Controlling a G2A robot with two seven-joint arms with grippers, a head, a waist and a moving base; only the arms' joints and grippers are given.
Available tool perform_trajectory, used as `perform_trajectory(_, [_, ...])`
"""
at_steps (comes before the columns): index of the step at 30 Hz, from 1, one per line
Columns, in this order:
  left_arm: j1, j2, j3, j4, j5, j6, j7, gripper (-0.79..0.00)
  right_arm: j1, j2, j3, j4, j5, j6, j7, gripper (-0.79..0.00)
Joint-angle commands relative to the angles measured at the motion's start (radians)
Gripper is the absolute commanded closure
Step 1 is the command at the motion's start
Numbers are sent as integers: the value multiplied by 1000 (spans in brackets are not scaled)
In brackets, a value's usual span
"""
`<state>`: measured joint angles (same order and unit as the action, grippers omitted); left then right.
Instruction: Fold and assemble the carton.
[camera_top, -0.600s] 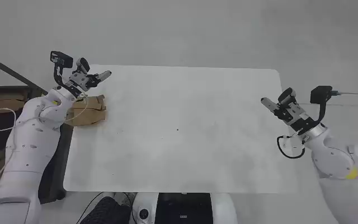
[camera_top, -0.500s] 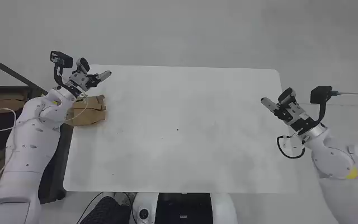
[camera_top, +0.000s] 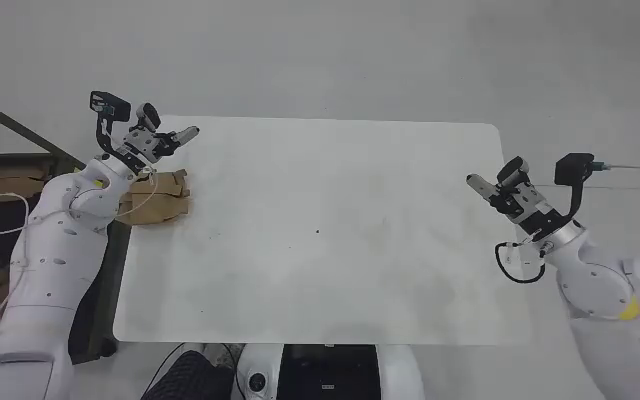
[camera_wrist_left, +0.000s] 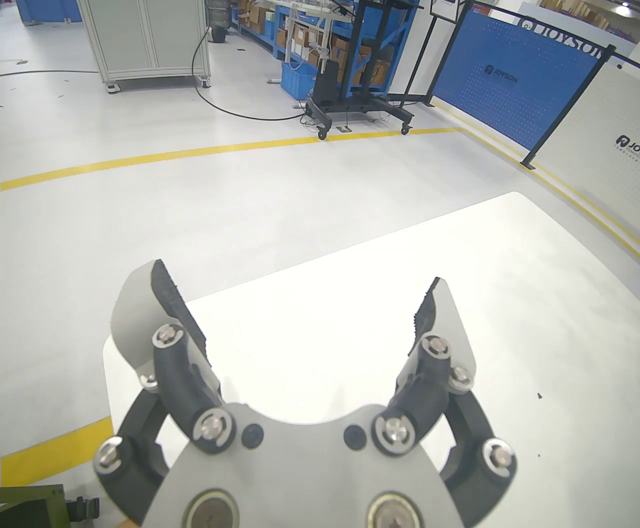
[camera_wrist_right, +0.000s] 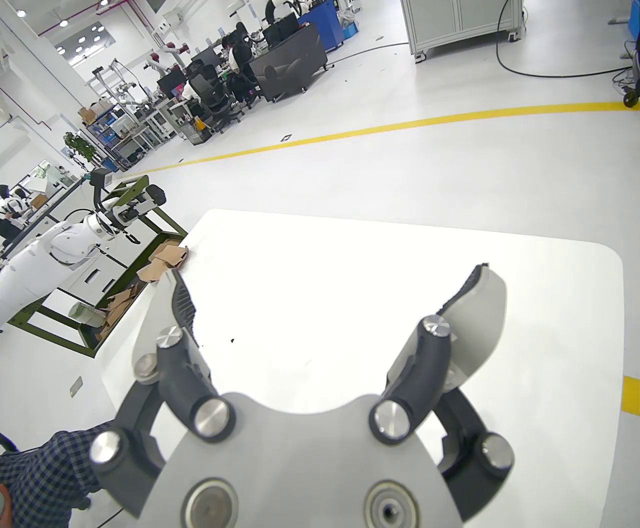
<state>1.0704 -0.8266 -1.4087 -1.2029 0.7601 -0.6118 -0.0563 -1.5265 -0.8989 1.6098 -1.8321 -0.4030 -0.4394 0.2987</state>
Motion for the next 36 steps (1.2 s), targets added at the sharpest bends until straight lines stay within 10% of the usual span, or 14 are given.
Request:
perform_trajectory(1, [0, 0, 0, 0, 0, 0, 0, -784, 0, 0, 0, 0, 0, 0, 0, -784])
perform_trajectory(36, [20, 49, -251, 378, -840, -281, -583, -785, 0, 0, 0, 0, 0, 0, 0, -785])
